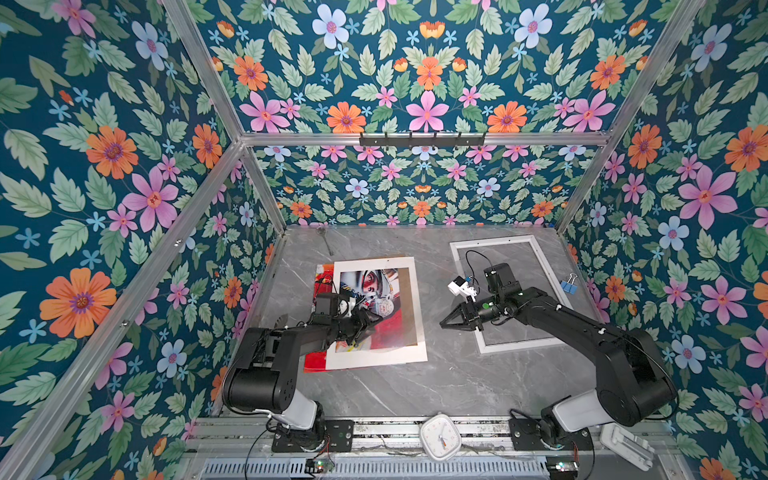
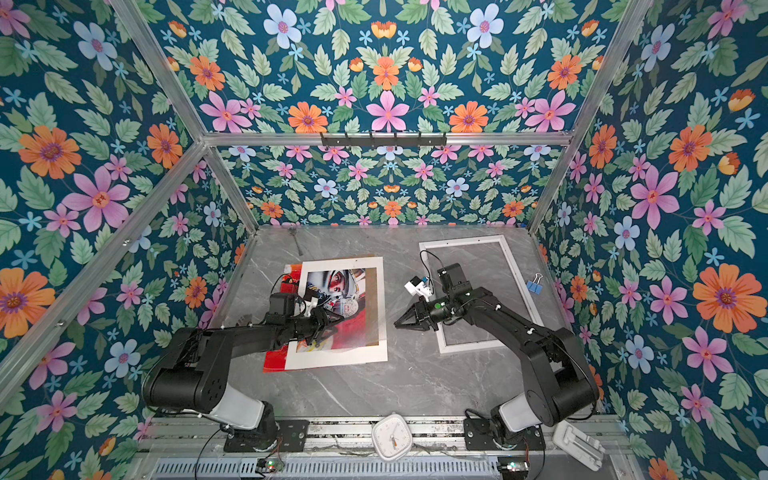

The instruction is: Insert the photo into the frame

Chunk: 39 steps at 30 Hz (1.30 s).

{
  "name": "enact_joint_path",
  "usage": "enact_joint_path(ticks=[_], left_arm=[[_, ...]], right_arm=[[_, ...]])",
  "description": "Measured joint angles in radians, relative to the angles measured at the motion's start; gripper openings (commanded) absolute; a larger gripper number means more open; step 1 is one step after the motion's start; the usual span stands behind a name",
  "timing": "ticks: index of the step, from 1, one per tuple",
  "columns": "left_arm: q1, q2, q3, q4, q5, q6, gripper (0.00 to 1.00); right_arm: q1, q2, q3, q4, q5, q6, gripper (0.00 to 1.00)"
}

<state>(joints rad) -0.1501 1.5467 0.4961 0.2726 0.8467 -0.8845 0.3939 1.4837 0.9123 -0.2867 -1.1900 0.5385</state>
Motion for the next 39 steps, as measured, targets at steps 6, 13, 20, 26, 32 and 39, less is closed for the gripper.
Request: enact_joint_path(ticks=[6, 13, 20, 26, 32, 39], left_arm=[[0.000, 0.026, 0.002, 0.000, 0.012, 0.031, 0.44], [-0.006, 0.034, 0.000, 0.013, 0.016, 0.043, 0.22], [-0.060, 0.012, 0.015, 0.030, 0.017, 0.017, 0.00], [-0.092, -0.055, 0.046, 0.003, -0.009, -0.001, 0.00], [-0.121, -0.122, 0.082, -0.037, -0.041, -0.008, 0.00], [-0.150, -0.190, 0.127, -0.087, -0.078, -0.026, 0.00]], right_arm=[[-0.018, -0.001, 0.002, -0.013, 0.016, -0.016, 0.00], [-0.018, 0.010, 0.017, -0.063, 0.071, -0.029, 0.00], [-0.018, 0.010, 0.058, -0.129, 0.133, -0.041, 0.00], [-0.018, -0.012, 0.106, -0.222, 0.228, -0.055, 0.00], [-0.018, -0.061, 0.142, -0.303, 0.356, -0.063, 0.00], [-0.019, -0.105, 0.159, -0.367, 0.500, -0.074, 0.00]])
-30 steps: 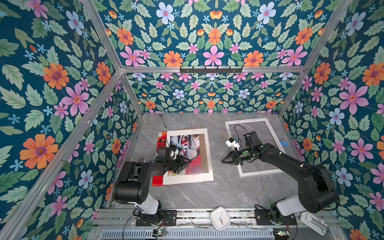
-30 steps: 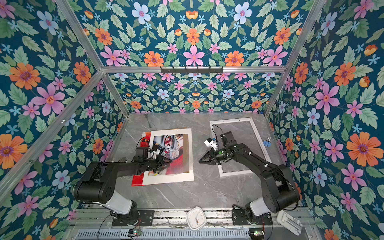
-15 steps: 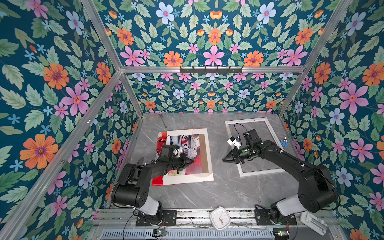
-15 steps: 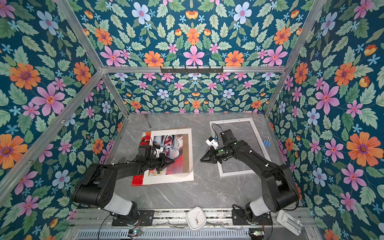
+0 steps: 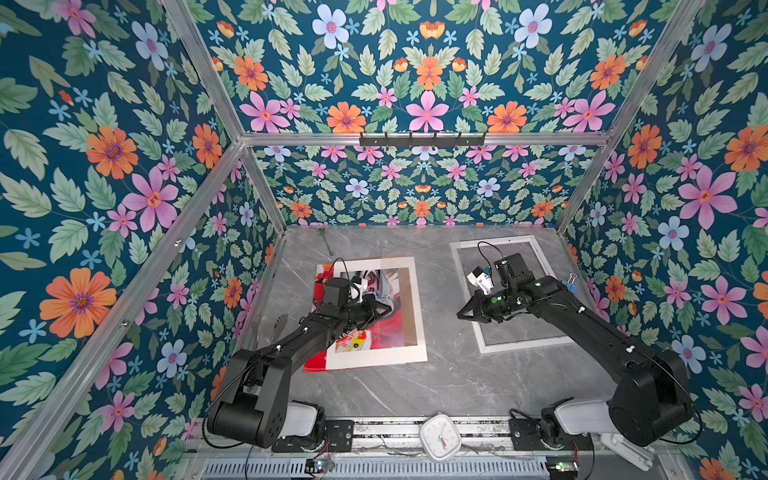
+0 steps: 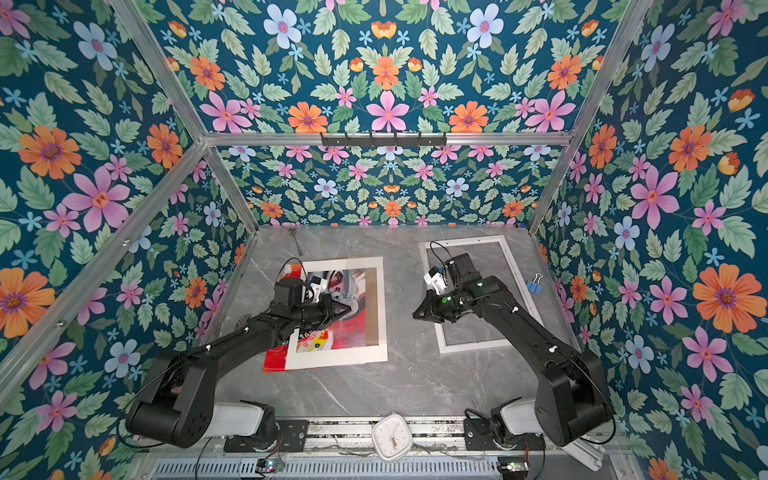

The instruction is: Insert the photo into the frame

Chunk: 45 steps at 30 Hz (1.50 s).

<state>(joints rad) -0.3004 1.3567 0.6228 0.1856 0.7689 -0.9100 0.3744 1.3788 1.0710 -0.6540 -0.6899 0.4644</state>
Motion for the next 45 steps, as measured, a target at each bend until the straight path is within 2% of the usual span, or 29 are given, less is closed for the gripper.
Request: enact_joint_path(ticks=[5, 10, 18, 26, 31, 38, 45], left_arm=[[-0.026, -0.026, 0.038, -0.010, -0.034, -0.008, 0.00], [-0.092, 0.001, 0.092, -0.003, -0.082, -0.034, 0.00], [-0.231, 0.114, 0.212, 0.023, -0.186, -0.067, 0.00], [-0.375, 0.315, 0.367, 0.097, -0.264, -0.104, 0.00], [-0.441, 0.416, 0.445, 0.136, -0.295, -0.110, 0.00], [-0.500, 0.497, 0.486, 0.168, -0.346, -0.131, 0.00], [-0.522, 0.511, 0.483, 0.185, -0.386, -0.137, 0.00]], right_arm=[[-0.008, -0.016, 0.009, -0.037, 0.076, -0.003, 0.00], [-0.074, -0.055, 0.000, -0.052, 0.106, -0.002, 0.00], [-0.284, -0.067, -0.052, -0.058, 0.058, 0.002, 0.00], [-0.514, -0.074, -0.139, -0.008, -0.009, 0.006, 0.00], [-0.610, -0.101, -0.186, 0.027, -0.021, 0.030, 0.00], [-0.665, -0.112, -0.217, 0.050, -0.005, 0.040, 0.00], [-0.692, -0.102, -0.245, 0.068, 0.016, 0.053, 0.00]])
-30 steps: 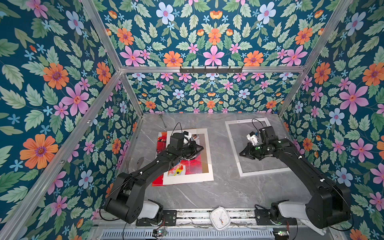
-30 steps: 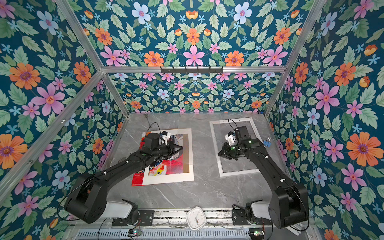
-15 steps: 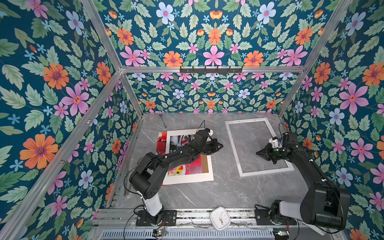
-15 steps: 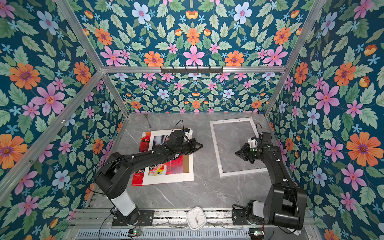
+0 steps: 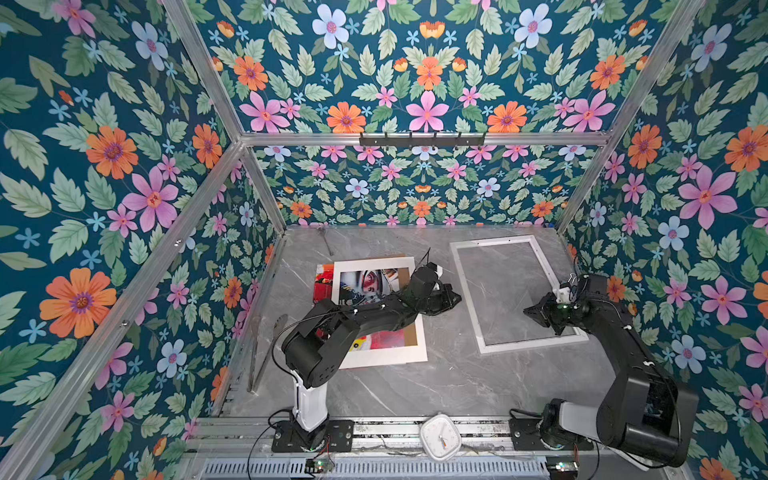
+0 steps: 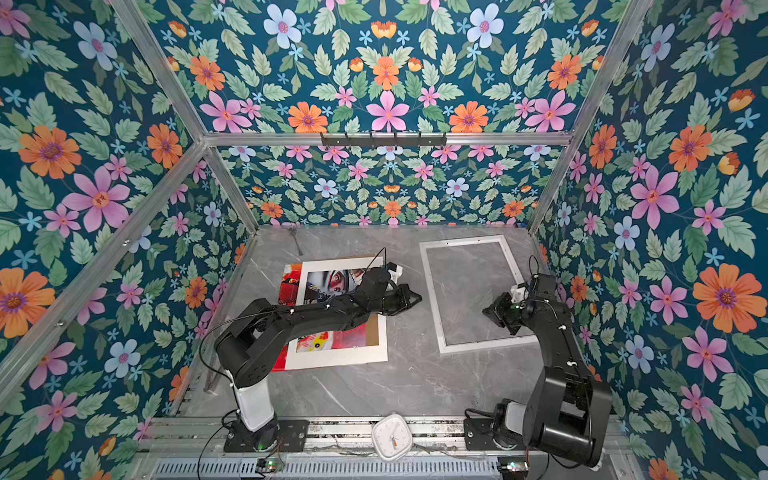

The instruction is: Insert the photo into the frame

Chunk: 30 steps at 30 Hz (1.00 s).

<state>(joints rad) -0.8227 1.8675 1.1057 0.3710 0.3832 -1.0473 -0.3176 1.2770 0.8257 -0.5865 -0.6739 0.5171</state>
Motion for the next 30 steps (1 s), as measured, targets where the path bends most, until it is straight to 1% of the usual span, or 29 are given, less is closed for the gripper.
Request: enact_joint_path(ticks=[10, 13, 17, 21, 24, 30], left_arm=[[-0.026, 0.048, 0.011, 0.028, -0.037, -0.027, 0.00], [-0.045, 0.062, 0.039, 0.041, -0.044, -0.041, 0.00], [-0.066, 0.087, 0.075, 0.062, -0.047, -0.051, 0.00], [-0.090, 0.116, 0.109, 0.069, -0.056, -0.071, 0.00], [-0.111, 0.124, 0.135, 0.070, -0.063, -0.072, 0.00], [-0.132, 0.125, 0.154, 0.071, -0.074, -0.077, 0.00]], right_arm=[[-0.025, -0.009, 0.001, 0.015, 0.023, 0.015, 0.00], [-0.026, -0.035, 0.032, 0.005, 0.035, 0.009, 0.00], [-0.034, -0.085, 0.048, -0.012, 0.081, 0.002, 0.00], [-0.071, -0.126, 0.050, -0.018, 0.118, 0.001, 0.00], [-0.090, -0.144, 0.052, -0.019, 0.130, 0.005, 0.00], [-0.092, -0.185, 0.049, -0.015, 0.143, 0.011, 0.00]])
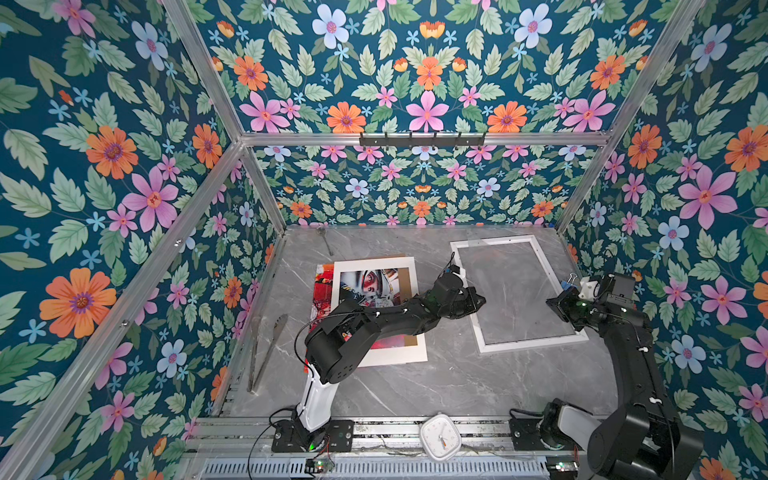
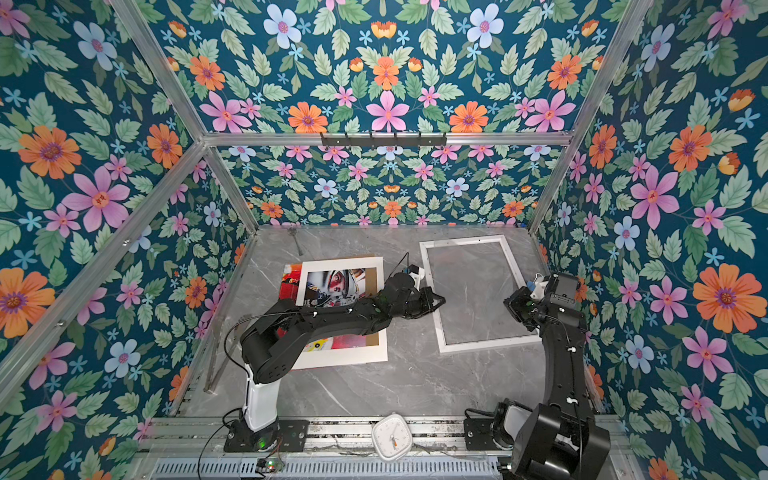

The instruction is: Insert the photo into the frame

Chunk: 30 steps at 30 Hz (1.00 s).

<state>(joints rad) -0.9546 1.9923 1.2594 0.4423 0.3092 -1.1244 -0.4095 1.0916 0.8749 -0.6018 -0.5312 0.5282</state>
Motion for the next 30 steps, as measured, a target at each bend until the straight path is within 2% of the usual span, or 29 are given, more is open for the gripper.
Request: enact_joint_path(ticks=[17, 30], left_arm=[[-0.014, -0.046, 0.026, 0.022, -0.050, 0.006, 0.00], [-0.026, 0.064, 0.097, 0.063, -0.103, 0.007, 0.00]], right_arm=[[0.000, -0.118, -0.007, 0.096, -0.007, 0.045, 0.00], [0.000, 0.030, -0.008, 0.208, 0.052, 0.037, 0.00]])
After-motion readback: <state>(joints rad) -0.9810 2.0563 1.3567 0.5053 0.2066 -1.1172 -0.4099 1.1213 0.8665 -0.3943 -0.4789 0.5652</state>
